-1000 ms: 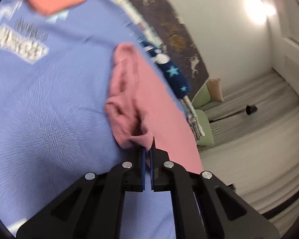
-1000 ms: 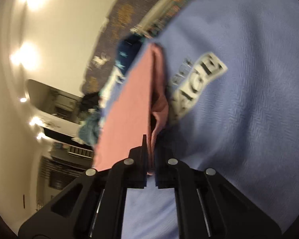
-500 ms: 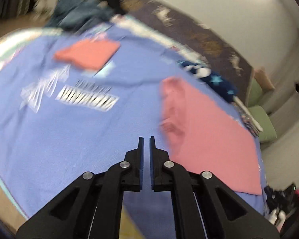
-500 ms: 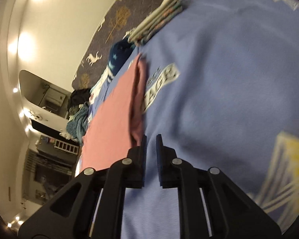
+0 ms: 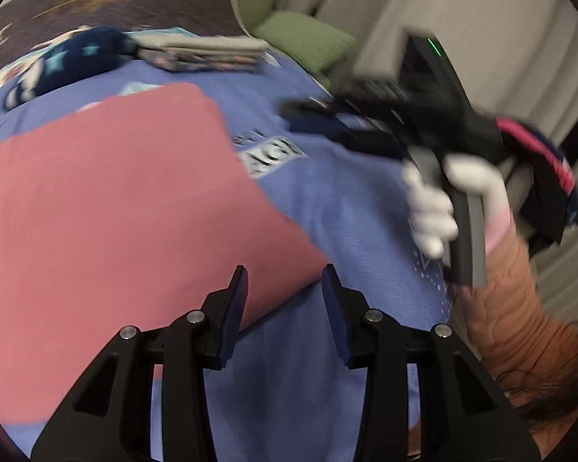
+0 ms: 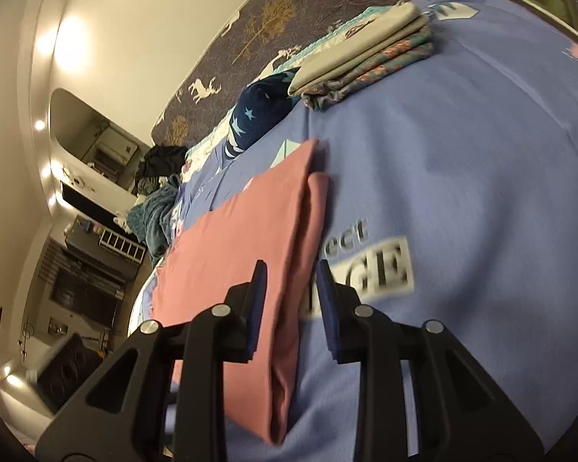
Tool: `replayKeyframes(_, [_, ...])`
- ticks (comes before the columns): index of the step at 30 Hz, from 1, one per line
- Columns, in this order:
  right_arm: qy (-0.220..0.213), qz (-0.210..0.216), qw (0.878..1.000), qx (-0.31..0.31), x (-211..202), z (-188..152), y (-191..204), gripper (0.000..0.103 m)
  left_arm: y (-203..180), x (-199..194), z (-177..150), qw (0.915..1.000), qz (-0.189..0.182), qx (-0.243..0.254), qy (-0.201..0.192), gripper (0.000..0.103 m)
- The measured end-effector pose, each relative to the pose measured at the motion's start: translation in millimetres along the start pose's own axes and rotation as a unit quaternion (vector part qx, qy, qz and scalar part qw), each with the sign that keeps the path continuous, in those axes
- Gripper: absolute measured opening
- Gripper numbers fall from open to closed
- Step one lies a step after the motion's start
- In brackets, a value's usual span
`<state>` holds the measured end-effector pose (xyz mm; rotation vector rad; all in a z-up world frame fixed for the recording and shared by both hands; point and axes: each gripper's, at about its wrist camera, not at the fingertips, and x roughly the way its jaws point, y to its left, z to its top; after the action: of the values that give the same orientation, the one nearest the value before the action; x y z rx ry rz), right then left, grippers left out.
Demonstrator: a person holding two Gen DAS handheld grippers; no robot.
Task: Fold small clothes
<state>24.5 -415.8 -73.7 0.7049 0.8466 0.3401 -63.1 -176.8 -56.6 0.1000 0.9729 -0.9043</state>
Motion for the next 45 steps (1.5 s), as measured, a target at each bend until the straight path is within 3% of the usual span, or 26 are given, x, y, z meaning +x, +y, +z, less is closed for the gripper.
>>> replayKeyframes(2, [0.019, -0.004, 1.000, -0.008, 14, 11, -2, 0.028, -10, 11, 4, 0.9996, 0.008, 0.024, 0.007, 0.041])
replayKeyframes(7, [0.056, -0.032, 0.998, -0.023, 47, 31, -2, 0.028, -18, 30, 14, 0.9945, 0.077, 0.065, 0.026, 0.046])
replayKeyframes(12, [0.079, -0.048, 0.995, -0.045, 76, 40, -2, 0.034, -22, 47, 17, 0.9929, 0.086, 0.073, 0.038, 0.048])
replayKeyframes(16, [0.082, -0.028, 0.995, -0.050, 92, 49, -1, 0.034, -27, 62, 16, 0.9905, 0.084, 0.102, 0.039, 0.047])
replayKeyframes(18, [0.069, -0.030, 0.996, -0.046, 97, 56, -1, 0.006, -24, 62, 16, 0.9921, 0.069, 0.098, 0.037, 0.037])
replayKeyframes(21, [0.043, 0.010, 0.999, -0.021, 93, 68, -2, 0.005, -19, 61, 14, 0.9945, 0.044, 0.088, 0.035, 0.036])
replayKeyframes(25, [0.013, -0.065, 0.996, -0.058, 105, 75, -4, 0.002, -16, 64, 13, 0.9954, 0.025, 0.087, 0.031, 0.036])
replayKeyframes(27, [0.028, -0.036, 0.999, -0.026, 108, 75, -18, 0.002, -17, 67, 12, 0.9943, 0.028, 0.099, 0.029, 0.036])
replayKeyframes(29, [0.033, -0.011, 0.999, -0.012, 99, 75, -23, 0.007, -14, 68, 13, 0.9948, 0.023, 0.096, 0.025, 0.036])
replayKeyframes(34, [0.024, -0.006, 0.999, -0.041, 56, 66, -8, 0.010, -13, 58, 9, 0.9963, 0.000, 0.083, 0.020, 0.036])
replayKeyframes(37, [0.049, 0.002, 0.996, -0.079, 37, 44, 5, 0.029, -7, 48, 7, 0.9971, 0.025, 0.071, 0.009, 0.037])
replayKeyframes(39, [0.069, -0.016, 0.992, -0.105, 31, 26, 11, 0.032, -8, 46, 6, 0.9940, 0.062, 0.090, 0.003, 0.047])
replayKeyframes(45, [0.082, -0.040, 0.992, -0.088, 33, 15, 11, 0.035, -40, 62, -4, 0.9741, 0.099, 0.201, 0.028, 0.046])
